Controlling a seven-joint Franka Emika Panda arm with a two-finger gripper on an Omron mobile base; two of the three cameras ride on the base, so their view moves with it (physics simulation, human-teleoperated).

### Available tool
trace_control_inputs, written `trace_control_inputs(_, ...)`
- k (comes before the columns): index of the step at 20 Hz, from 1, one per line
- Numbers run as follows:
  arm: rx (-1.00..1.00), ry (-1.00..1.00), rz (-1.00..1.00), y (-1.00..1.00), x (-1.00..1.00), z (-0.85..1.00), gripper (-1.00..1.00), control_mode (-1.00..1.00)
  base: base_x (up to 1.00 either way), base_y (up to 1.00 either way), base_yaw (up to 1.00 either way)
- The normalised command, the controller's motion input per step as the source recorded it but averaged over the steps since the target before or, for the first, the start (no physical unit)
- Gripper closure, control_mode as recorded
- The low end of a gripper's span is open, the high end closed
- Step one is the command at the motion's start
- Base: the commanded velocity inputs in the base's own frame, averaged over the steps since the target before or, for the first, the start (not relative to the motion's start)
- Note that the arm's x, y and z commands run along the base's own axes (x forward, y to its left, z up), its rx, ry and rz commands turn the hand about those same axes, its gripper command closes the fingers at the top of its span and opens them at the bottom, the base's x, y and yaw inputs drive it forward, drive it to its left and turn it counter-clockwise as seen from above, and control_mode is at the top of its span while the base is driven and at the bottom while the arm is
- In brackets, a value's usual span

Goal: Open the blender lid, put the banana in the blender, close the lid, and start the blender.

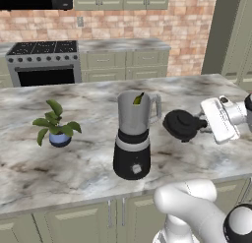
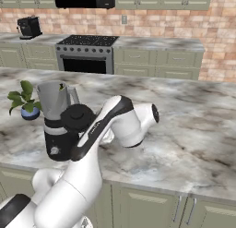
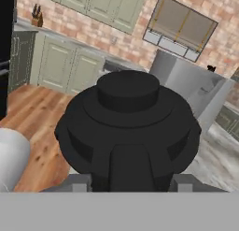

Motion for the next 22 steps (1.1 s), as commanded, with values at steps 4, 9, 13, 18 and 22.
trace_control_inputs(4, 0.09, -0.06, 0.12, 0.37, 0.0, 0.65, 1.0, -1.0, 0.0, 0.0, 0.0)
trace_control_inputs(9, 0.08, -0.02, 0.07, 0.42, 0.0, 0.63, 1.0, -1.0, 0.0, 0.0, 0.0)
trace_control_inputs(13, 0.01, 0.0, 0.01, 0.34, 0.09, 0.78, 1.0, -1.0, 0.0, 0.0, 0.0)
trace_control_inputs(18, -0.01, 0.05, 0.0, 0.34, 0.28, 0.58, 1.0, -1.0, 0.0, 0.0, 0.0)
trace_control_inputs(22, -0.14, 0.16, 0.0, 0.18, 0.31, 0.0, 1.0, -1.0, 0.0, 0.0, 0.0)
